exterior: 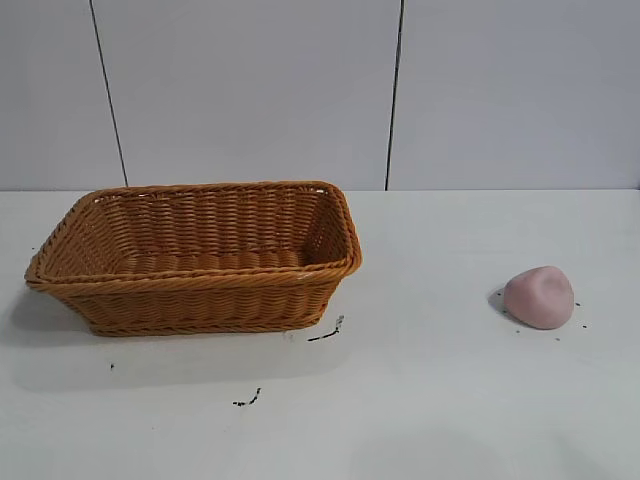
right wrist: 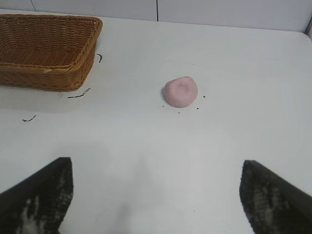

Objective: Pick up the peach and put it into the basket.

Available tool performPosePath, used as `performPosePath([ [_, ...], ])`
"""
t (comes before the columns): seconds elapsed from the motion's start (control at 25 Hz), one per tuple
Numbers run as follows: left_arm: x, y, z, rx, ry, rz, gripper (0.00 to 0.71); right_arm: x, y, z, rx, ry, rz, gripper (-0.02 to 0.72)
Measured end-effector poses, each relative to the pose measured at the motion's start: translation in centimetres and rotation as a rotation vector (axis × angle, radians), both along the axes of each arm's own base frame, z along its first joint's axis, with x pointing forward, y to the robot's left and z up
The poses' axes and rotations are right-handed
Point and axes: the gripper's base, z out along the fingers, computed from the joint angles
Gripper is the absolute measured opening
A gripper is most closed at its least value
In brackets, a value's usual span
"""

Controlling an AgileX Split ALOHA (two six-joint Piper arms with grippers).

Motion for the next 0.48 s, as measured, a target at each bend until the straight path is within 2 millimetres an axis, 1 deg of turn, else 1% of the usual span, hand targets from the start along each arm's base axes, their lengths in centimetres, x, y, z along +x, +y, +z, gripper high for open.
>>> performPosePath([
  [0.36,0.0,0.0,0.0,0.000,0.000,0.000,0.694,0.1,0.0,0.1,0.000,0.009,0.000,0.643],
  [0.44,0.0,0.0,0.0,0.000,0.000,0.000,0.694,0.9,0.1,0.7,0.013,0.028,-0.008,0.643],
  [0.48,0.0,0.0,0.0,0.000,0.000,0.000,0.694,1.6,0.1,1.3,0.018,0.037,-0.012,0.643],
])
